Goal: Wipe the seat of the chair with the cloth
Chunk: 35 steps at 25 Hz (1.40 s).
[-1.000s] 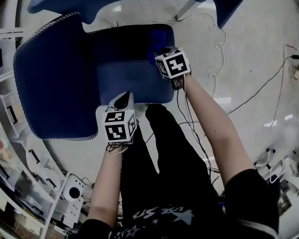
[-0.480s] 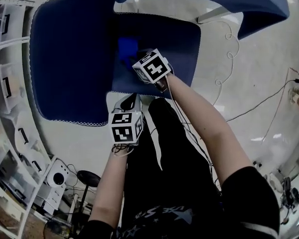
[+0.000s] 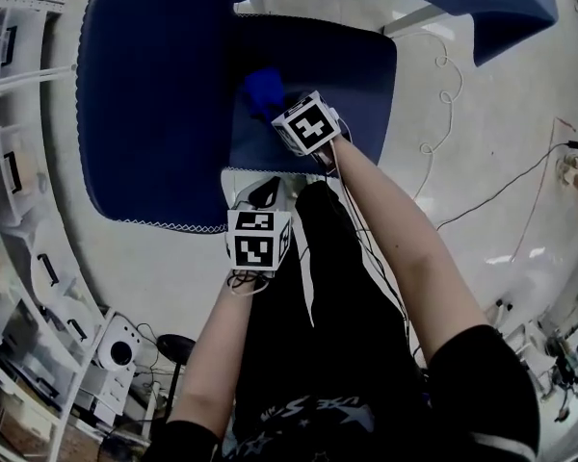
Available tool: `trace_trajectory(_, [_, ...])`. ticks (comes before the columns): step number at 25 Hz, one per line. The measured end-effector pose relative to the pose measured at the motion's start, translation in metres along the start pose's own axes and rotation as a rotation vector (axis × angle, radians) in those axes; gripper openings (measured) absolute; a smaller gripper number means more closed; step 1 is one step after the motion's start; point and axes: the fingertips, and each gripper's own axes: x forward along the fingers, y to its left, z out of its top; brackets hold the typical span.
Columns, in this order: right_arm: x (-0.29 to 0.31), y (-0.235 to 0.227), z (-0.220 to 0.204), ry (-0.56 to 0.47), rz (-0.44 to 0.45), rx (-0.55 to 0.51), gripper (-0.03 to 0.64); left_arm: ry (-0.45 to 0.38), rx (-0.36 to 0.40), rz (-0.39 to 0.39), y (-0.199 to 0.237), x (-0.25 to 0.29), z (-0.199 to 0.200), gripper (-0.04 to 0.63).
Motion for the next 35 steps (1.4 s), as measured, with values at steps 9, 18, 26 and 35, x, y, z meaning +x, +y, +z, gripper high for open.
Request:
trace_trajectory(9, [-0.047,-0.053,-0.06,-0.02,-0.182,0.203,0.057,0.053,0.126,-0.122,-0.025,0.013,-0.004,0.021])
trace_trajectory(18, [-0.111,-0.115,-0.147,-0.026,-0.357,0.387,0.057,0.08,0.182,-0.143,-0.041,0.023,-0.004,0.021])
trace_trajectory(26, [-0.144,-0.122,-0.199,0.022,-0.402,0.437,0.057,0.079,0.16,-0.114,-0.058,0.025,-0.02,0.021])
trace_trajectory(35, [-0.158,-0.103,-0.213,-0.006,-0.385,0.455,0.057,0.053,0.159,-0.076,-0.079,0.018,-0.045,0.021])
